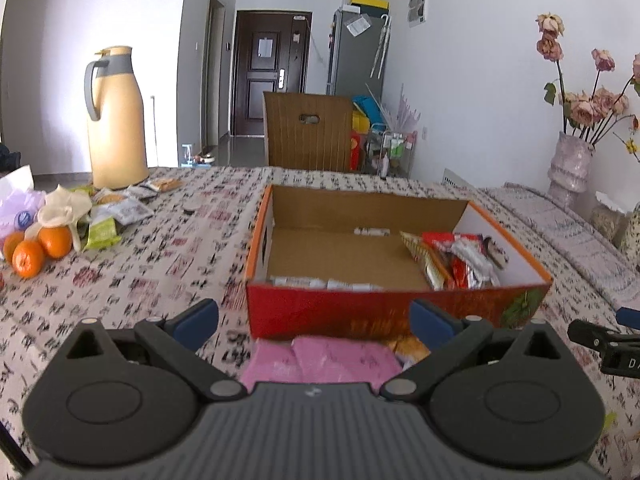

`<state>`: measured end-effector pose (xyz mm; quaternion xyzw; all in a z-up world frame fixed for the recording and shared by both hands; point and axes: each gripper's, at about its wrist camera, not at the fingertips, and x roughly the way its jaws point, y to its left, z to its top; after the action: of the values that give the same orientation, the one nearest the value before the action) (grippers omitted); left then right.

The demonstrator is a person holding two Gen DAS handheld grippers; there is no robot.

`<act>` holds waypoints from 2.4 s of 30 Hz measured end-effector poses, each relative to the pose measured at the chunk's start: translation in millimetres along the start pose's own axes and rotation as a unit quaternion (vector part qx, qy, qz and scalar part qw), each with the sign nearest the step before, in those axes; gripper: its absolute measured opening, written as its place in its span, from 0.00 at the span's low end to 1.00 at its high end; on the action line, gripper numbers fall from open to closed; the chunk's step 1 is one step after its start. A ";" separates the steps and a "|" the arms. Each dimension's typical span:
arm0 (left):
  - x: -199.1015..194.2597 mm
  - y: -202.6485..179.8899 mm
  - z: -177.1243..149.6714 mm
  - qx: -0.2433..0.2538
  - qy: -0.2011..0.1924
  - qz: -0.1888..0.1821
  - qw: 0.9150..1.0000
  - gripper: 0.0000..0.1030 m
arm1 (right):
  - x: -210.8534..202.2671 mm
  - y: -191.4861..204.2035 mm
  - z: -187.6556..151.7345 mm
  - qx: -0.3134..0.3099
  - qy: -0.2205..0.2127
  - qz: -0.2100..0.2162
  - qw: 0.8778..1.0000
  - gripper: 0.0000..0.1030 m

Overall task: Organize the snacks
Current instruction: 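Move the right gripper to the white-and-green bar and grasp it, then lift the white-and-green bar with the right gripper while the left gripper approaches the biscuit packet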

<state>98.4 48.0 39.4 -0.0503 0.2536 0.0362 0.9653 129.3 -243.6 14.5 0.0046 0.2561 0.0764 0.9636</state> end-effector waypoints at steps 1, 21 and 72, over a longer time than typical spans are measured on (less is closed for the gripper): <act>-1.1 1.4 -3.2 0.000 0.003 -0.001 1.000 1.00 | -0.5 -1.9 -4.4 -0.002 0.006 -0.003 1.000 1.00; -14.1 28.9 -47.4 -0.026 0.043 0.001 0.999 1.00 | 21.9 -21.8 -38.2 -0.008 0.073 -0.011 0.997 0.77; 8.0 -71.0 -62.7 0.272 0.041 -0.073 0.959 0.56 | -22.0 -36.3 -53.3 0.069 0.006 0.001 0.998 0.35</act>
<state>81.7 -29.4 -13.3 0.1942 0.2889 -0.1073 0.9313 89.3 -284.4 -22.7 0.0706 0.2664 0.0594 0.9594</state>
